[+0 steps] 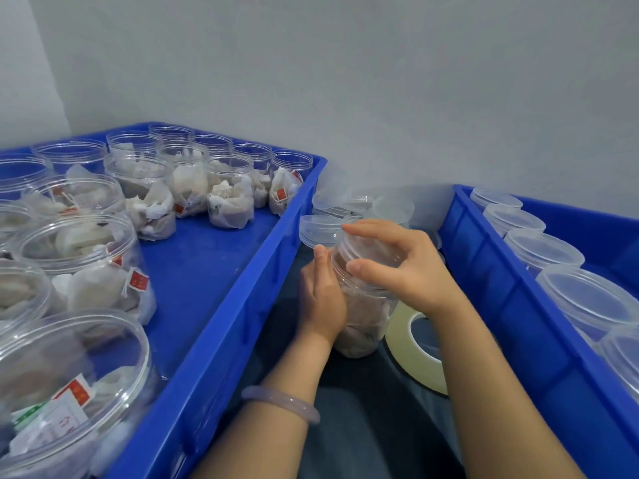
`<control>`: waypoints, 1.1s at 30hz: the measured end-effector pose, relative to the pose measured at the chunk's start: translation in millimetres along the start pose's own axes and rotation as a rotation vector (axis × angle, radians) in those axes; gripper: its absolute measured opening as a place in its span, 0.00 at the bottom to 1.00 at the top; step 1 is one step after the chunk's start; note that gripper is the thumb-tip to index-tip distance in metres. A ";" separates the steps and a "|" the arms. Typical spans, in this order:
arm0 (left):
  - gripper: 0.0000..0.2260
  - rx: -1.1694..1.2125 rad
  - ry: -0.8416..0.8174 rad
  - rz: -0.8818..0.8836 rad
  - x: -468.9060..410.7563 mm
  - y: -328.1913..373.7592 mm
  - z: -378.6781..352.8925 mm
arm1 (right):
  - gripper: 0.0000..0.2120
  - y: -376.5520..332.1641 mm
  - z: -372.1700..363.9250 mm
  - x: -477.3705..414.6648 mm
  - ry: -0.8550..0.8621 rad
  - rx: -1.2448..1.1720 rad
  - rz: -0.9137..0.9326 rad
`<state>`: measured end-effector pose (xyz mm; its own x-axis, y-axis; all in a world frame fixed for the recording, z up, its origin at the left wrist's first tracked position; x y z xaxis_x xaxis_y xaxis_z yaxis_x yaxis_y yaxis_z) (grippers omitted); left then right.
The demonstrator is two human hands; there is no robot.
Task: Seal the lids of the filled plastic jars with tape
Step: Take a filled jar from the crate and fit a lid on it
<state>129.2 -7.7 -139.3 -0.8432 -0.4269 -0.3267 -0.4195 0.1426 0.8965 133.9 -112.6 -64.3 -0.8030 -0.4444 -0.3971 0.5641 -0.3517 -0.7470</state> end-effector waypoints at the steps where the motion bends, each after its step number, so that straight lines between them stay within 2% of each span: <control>1: 0.21 0.013 -0.017 -0.005 -0.4 1.8 -0.8 | 0.19 0.6 1.5 -0.7 -0.010 -0.026 -0.002; 6: 0.23 0.027 -0.017 -0.006 -0.3 6.7 -0.4 | 0.18 2.6 5.2 -5.5 -0.089 -0.099 -0.073; 10: 0.21 -0.010 0.031 0.057 2.0 2.9 2.1 | 0.19 0.6 -4.0 -6.9 -0.135 0.099 -0.086; 14: 0.22 -0.036 0.013 0.070 2.9 -0.2 1.9 | 0.20 -1.3 -4.9 -5.4 -0.133 0.135 -0.077; 23: 0.19 -0.043 -0.002 0.101 3.2 0.7 -3.8 | 0.22 -0.6 -5.2 -4.3 -0.114 0.208 -0.061; 28: 0.19 0.011 0.064 0.114 1.3 -4.0 2.5 | 0.22 -0.7 -6.3 -3.8 -0.101 0.284 -0.020; 33: 0.18 0.016 0.130 0.157 2.7 -4.9 3.4 | 0.22 -1.7 -6.6 -1.2 -0.066 0.272 -0.058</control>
<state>127.8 -6.5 -145.6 -0.8489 -0.5094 -0.1410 -0.2926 0.2306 0.9280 132.6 -106.0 -66.1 -0.8264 -0.4667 -0.3152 0.5554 -0.5827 -0.5933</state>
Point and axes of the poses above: each hand's wrist, its own x-axis away from the middle knuckle, its own z-axis out of the back of the hand, y = z × x, the point moved 5 cm from there along -x, towards the middle knuckle, and after that the axes turned 1 degree about z, right-handed, at the moved point
